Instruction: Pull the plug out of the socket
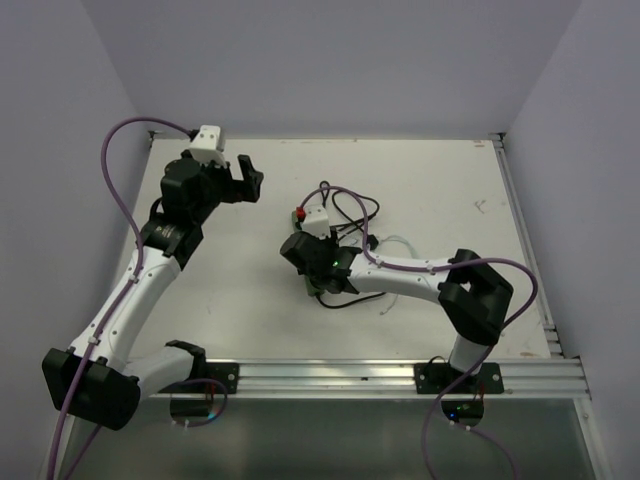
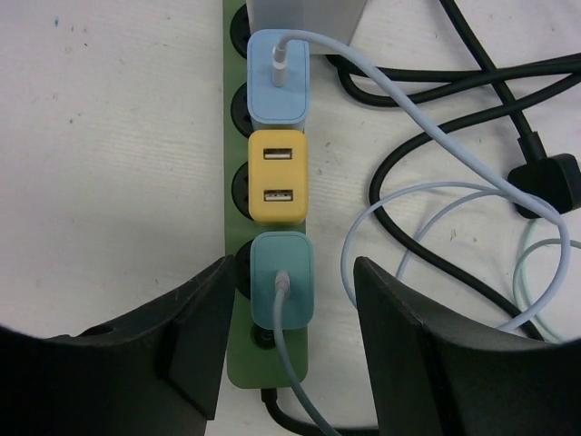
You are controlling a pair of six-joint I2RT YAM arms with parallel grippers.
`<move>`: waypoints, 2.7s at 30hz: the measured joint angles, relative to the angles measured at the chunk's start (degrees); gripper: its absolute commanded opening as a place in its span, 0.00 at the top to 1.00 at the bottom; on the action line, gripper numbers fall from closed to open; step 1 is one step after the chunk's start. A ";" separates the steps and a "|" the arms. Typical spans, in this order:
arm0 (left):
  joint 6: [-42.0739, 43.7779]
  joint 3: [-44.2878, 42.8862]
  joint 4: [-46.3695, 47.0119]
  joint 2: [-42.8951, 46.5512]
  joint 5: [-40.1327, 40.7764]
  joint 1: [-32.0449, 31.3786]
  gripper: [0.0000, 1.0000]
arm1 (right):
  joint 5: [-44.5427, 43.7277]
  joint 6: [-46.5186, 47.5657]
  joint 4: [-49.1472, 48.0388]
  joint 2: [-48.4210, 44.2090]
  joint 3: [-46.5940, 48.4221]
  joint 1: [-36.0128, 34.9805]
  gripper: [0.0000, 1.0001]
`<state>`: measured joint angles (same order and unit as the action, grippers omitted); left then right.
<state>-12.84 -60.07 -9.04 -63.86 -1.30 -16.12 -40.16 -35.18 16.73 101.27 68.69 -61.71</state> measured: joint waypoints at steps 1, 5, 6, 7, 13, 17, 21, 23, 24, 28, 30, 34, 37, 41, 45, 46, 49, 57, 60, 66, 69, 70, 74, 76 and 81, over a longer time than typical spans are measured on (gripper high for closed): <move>0.00 0.00 0.00 0.00 -0.02 -0.02 0.00 | 0.02 0.00 -0.04 0.00 0.00 0.00 0.41; 0.00 0.00 0.02 0.00 -0.04 -0.04 0.00 | 0.55 -0.20 -0.07 0.11 0.00 0.00 0.45; 0.00 0.00 0.02 0.00 -0.04 -0.04 0.00 | 0.63 -0.24 -0.11 0.39 0.02 0.00 0.46; 0.00 0.02 0.02 0.00 -0.04 -0.04 0.00 | 0.68 -0.31 -0.15 0.85 0.04 0.00 0.47; 0.00 0.48 0.22 0.00 -0.04 -0.17 0.00 | 2.36 -1.18 -0.52 4.20 0.07 1.03 0.61; 0.00 0.79 0.28 0.00 -0.09 -0.37 0.00 | 3.69 -2.05 -1.25 4.46 0.07 1.40 0.89; 0.00 0.81 0.39 0.00 -0.22 -0.72 0.02 | 4.13 -1.73 -1.99 4.07 -0.57 1.42 1.00; 0.04 0.81 0.42 0.00 -0.20 -0.94 0.04 | 4.87 -0.63 -2.56 3.50 -1.20 1.60 1.00; 0.04 0.81 0.42 0.00 -0.15 -1.11 0.05 | 5.46 0.48 -2.97 2.91 -1.92 1.75 1.00; 0.17 0.85 0.42 0.00 0.26 -2.67 0.04 | 8.33 5.75 -5.35 -0.85 -6.43 2.38 1.00; 0.13 0.96 0.52 0.00 0.50 -4.02 0.04 | 10.01 8.31 -5.86 -3.30 -8.92 2.69 1.00; -2.19 2.62 2.58 0.20 -1.18 -6.75 0.07 | 13.18 12.41 -7.13 -7.56 -12.96 3.39 1.00; -6.82 7.50 7.48 0.96 -5.22 -7.45 0.21 | 14.23 13.99 -8.72 -9.11 -15.45 3.61 1.00; -13.16 16.87 15.28 2.03 -9.70 -7.82 0.45 | 14.64 14.27 -12.02 -10.38 -18.67 3.65 1.00; -16.22 23.32 20.13 2.29 -10.43 -10.73 0.70 | 15.65 14.23 -15.19 -11.63 -21.14 4.04 1.00; -16.35 24.20 21.14 2.40 -10.43 -11.69 0.78 | 15.93 14.21 -15.87 -11.91 -21.62 4.22 1.00; -16.83 27.76 26.29 2.73 -9.92 -15.61 0.85 | 16.92 13.97 -17.22 -12.55 -22.62 4.70 1.00; -19.89 36.02 37.59 -7.50 -8.57 -21.29 0.97 | 18.03 13.70 -17.75 -13.20 -23.37 5.16 1.00; -20.68 36.09 39.28 -12.00 -7.56 -23.89 1.00 | 18.23 13.70 -17.66 -13.35 -23.41 5.18 1.00; -21.05 35.93 42.62 -17.53 -5.77 -27.54 1.00 | 18.91 13.60 -16.92 -14.34 -23.85 5.16 1.00; -21.05 35.39 43.95 -20.13 -4.87 -28.09 1.00 | 19.12 13.60 -16.70 -14.67 -23.96 5.16 1.00; -21.05 35.15 44.54 -20.98 -4.39 -28.20 1.00 | 19.17 13.60 -16.70 -14.69 -23.98 5.16 1.00; -20.68 33.51 45.38 -23.89 -2.62 -28.81 1.00 | 19.30 13.60 -16.72 -14.69 -24.04 5.16 1.00; -20.39 32.68 45.20 -24.63 -1.36 -29.00 1.00 | 19.26 13.64 -16.68 -14.69 -24.13 5.22 1.00; -20.15 32.00 44.83 -26.25 1.70 -29.79 1.00 | 19.30 13.75 -16.65 -14.69 -24.15 5.38 1.00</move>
<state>-32.99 -28.08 35.79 -90.11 0.40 -45.91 -20.86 -21.43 0.08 86.59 44.53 -56.34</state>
